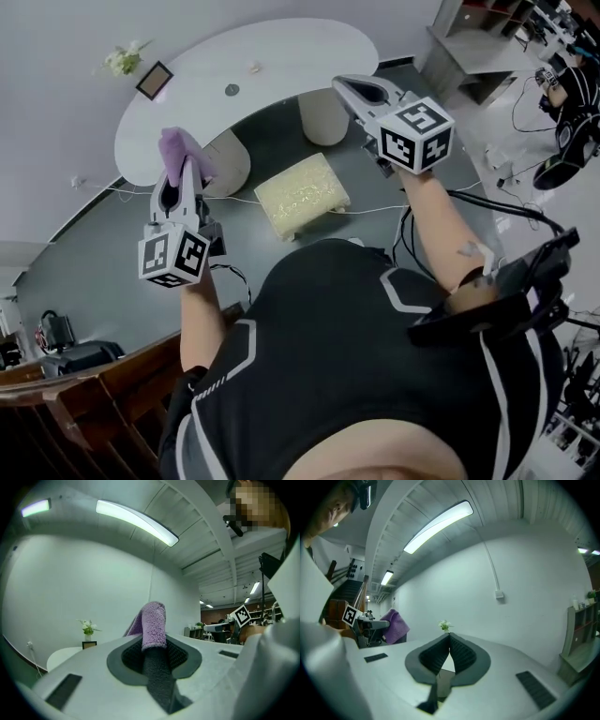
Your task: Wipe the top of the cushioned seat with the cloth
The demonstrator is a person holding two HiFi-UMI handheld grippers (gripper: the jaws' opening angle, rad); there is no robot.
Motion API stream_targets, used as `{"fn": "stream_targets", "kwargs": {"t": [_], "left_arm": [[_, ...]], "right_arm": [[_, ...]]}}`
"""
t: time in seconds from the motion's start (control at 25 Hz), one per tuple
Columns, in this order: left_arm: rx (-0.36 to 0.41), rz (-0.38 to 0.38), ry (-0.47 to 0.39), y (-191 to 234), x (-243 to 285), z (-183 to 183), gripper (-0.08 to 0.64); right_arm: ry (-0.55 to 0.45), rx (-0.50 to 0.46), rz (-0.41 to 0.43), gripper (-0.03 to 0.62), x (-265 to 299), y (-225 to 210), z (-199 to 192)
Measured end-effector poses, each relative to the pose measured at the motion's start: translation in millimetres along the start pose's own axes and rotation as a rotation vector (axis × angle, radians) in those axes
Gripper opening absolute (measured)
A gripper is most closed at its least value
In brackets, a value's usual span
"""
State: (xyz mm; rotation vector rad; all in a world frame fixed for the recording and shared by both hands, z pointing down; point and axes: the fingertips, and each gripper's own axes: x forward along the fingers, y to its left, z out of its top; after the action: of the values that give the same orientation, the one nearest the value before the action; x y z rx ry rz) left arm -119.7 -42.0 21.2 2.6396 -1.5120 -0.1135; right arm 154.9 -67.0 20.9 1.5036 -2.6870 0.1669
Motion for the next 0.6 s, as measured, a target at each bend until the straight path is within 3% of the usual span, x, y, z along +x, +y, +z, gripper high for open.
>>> {"fn": "stream_targets", "kwargs": {"t": [0.6], "left_arm": [[0.006,0.023,-0.001,-3.6,-1.4,-0.2,0.074]], "right_arm": [[0.03,-0.017,-0.028,0.005,-4.0,-3.5,-1.1]]}}
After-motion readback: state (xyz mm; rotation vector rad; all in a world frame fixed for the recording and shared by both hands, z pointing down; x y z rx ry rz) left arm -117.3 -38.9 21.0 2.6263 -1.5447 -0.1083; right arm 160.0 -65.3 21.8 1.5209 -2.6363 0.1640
